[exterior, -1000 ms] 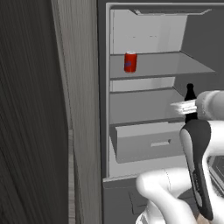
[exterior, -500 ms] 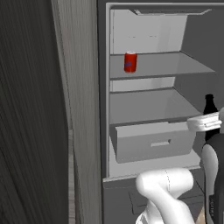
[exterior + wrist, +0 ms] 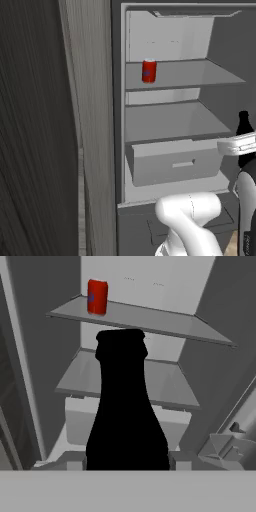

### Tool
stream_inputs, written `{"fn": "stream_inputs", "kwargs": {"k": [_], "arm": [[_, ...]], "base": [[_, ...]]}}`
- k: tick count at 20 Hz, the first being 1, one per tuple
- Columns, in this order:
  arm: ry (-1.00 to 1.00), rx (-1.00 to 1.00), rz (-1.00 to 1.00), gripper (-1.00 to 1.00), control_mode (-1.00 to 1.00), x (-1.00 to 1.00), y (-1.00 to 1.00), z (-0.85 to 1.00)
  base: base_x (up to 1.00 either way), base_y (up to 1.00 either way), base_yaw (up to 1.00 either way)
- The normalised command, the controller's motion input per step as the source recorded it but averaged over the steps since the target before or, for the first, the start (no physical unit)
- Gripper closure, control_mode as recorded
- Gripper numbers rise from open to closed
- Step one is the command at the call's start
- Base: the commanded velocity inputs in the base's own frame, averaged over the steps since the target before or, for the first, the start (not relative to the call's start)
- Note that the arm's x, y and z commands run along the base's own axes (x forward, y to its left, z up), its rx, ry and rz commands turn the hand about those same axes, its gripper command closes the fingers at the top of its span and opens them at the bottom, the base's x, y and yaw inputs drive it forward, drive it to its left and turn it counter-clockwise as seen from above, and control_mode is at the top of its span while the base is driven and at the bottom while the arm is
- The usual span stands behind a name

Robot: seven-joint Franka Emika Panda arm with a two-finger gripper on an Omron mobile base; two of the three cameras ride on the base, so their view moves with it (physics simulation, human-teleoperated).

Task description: Open the fridge, grab two sodas, and place both sodas inside the bowl with ice on the dining counter.

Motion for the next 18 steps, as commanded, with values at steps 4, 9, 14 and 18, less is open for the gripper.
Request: {"fn": "stream_inputs", "kwargs": {"k": [4,9,14,18], "arm": [[-0.03,0.0,0.0,1.0,-1.0,-0.59,0.0,-0.1],[0.0,0.0,0.0,1.0,1.0,0.0,0.0,0.0],[0.0,0.0,0.0,1.0,1.0,0.0,0.0,0.0],[0.0,0.0,0.0,1.0,1.0,0.0,0.0,0.0]], "base": [[0.0,0.0,0.0],[-0.95,0.0,0.0],[-1.0,0.03,0.0],[-1.0,0.08,-0.02]]}}
